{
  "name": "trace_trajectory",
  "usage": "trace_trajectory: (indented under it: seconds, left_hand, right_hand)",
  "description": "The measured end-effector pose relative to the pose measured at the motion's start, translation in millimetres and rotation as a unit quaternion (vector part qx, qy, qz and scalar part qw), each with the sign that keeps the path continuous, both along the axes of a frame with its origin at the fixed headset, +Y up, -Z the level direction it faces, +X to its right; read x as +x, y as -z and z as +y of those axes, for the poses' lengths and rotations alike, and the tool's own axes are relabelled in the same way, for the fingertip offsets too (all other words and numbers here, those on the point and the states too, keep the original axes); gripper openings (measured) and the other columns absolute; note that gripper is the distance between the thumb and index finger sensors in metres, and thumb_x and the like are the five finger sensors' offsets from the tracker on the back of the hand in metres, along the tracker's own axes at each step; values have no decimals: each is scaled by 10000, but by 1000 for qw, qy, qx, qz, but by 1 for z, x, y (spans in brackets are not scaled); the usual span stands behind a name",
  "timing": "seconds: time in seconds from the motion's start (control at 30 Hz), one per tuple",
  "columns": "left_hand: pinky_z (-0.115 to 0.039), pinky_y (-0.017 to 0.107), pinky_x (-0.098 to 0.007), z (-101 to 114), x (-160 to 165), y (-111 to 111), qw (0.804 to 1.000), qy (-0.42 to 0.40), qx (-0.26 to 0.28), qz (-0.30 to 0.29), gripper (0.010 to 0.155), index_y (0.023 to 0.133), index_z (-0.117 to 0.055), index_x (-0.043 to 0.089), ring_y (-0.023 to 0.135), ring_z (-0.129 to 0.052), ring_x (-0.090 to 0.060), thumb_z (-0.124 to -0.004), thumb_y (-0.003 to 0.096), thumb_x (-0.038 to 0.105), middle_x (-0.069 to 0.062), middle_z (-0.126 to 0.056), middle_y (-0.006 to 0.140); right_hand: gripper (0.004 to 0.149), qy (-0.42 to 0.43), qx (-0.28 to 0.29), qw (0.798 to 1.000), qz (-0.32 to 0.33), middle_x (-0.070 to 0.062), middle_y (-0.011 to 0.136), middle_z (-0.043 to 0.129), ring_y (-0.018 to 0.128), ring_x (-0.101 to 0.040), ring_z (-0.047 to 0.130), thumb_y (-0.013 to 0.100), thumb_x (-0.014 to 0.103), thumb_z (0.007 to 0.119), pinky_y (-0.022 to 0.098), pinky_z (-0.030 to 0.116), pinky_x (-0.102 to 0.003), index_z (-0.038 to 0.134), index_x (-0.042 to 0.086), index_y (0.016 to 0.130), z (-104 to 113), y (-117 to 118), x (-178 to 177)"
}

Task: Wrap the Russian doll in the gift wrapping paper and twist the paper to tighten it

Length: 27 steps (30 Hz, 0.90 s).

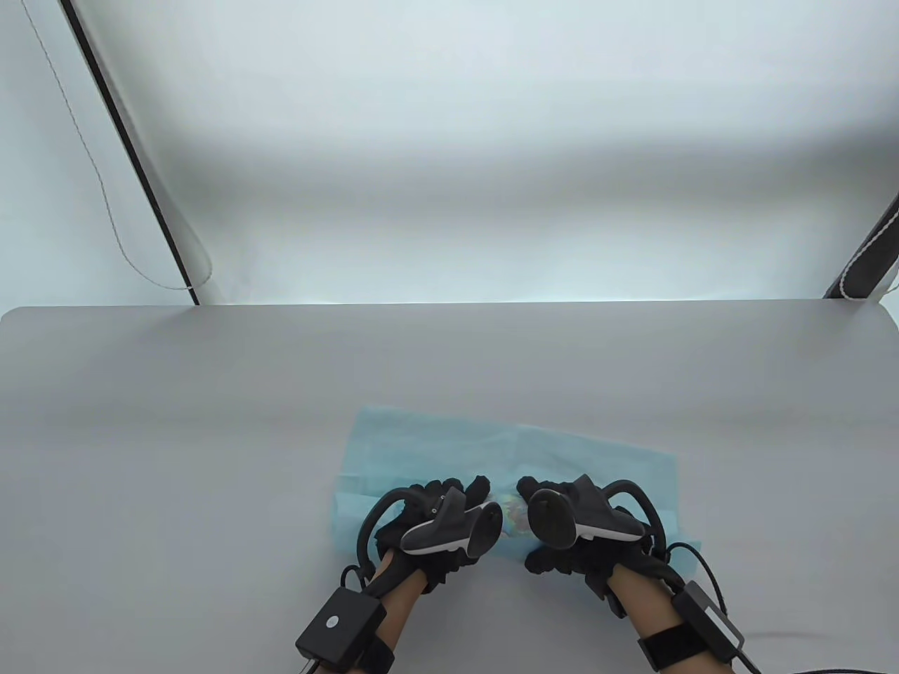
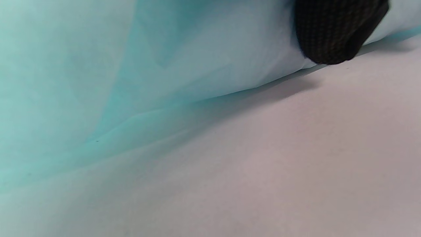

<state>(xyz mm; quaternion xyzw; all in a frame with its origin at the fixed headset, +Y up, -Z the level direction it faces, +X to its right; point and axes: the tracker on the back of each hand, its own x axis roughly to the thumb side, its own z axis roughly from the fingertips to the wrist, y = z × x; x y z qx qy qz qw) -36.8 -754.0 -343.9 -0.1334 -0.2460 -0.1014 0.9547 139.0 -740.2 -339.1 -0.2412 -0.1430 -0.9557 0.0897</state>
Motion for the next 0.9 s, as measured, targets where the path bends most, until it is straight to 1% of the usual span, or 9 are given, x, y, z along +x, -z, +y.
trace_trajectory:
  seconds: [0.13, 0.33, 0.4, 0.47, 0.53, 0.63, 0.73, 0.83, 0.9]
  left_hand:
    - [-680, 664, -617, 5, -8, 3, 998, -13, -66, -4, 1040, 1166, -339, 219, 883, -871, -358, -914, 406, 638, -163, -718, 1131]
    - [-680, 668, -618, 6, -19, 6, 990, -37, -139, 4, 1030, 1162, -393, 188, 865, -885, -355, -901, 404, 665, -158, -751, 1116]
    - [-615, 700, -644, 5, -19, 3, 991, -34, -126, 10, 1025, 1165, -349, 201, 966, -798, -373, -875, 416, 663, -133, -689, 1156]
    - [-514, 732, -687, 5, -17, -3, 997, -14, -80, 11, 1031, 1169, -270, 215, 1097, -610, -429, -847, 427, 639, -152, -516, 1234]
    - [-373, 756, -718, 7, -12, -8, 998, 11, -62, 10, 1027, 1165, -201, 205, 1145, -389, -479, -823, 451, 604, -181, -310, 1266]
    - [-277, 762, -726, 9, -5, -13, 1000, 22, -4, -6, 986, 1152, -162, 192, 1153, -276, -467, -817, 493, 521, -154, -240, 1267]
    - [-276, 767, -720, 7, 1, -14, 999, 50, 8, -19, 983, 1144, -129, 172, 1164, -313, -464, -805, 513, 503, -162, -264, 1273]
    - [-267, 769, -726, 1, 2, -10, 998, 50, -14, -22, 1142, 1122, -37, 157, 1166, -296, -502, -831, 439, 612, -204, -213, 1271]
    - [-330, 778, -715, -1, 4, -6, 998, 53, 5, -19, 1127, 1122, -68, 172, 1154, -421, -487, -851, 434, 601, -193, -277, 1266]
  right_hand:
    - [1149, -17, 18, 999, 25, -310, 1237, 438, 1103, -519, 503, 429, 649, 886, 809, 505, -675, 300, 83, 1238, -1, -1, -7]
    - [1141, 30, 16, 998, 45, -208, 1172, 649, 1045, -432, 696, 398, 626, 930, 800, 560, -654, 354, 106, 1234, 3, -3, -7]
    - [1135, 29, 18, 999, 41, -199, 1161, 699, 1033, -420, 744, 387, 632, 932, 795, 576, -651, 367, 127, 1232, 4, -2, -6]
    - [1124, 33, 2, 999, 30, -197, 1147, 739, 1019, -409, 785, 386, 644, 925, 792, 591, -647, 385, 134, 1230, 4, 0, -5]
    - [1105, 43, -14, 999, 16, -194, 1130, 774, 996, -401, 823, 385, 663, 915, 783, 608, -644, 423, 140, 1225, 4, 3, -2]
    - [1107, 50, -52, 997, -15, -208, 1102, 812, 967, -397, 856, 396, 699, 882, 772, 628, -641, 453, 98, 1220, 3, 9, 1]
    - [1102, 73, -75, 994, -28, -228, 1092, 818, 956, -408, 858, 414, 705, 868, 766, 632, -643, 464, 68, 1217, 1, 13, 5]
    - [1103, 85, -94, 991, -35, -233, 1094, 816, 956, -412, 857, 424, 709, 856, 764, 635, -642, 461, 52, 1218, 0, 14, 8]
    - [1107, 89, -104, 990, -37, -234, 1096, 814, 961, -415, 850, 427, 707, 853, 766, 630, -645, 455, 44, 1220, 0, 16, 9]
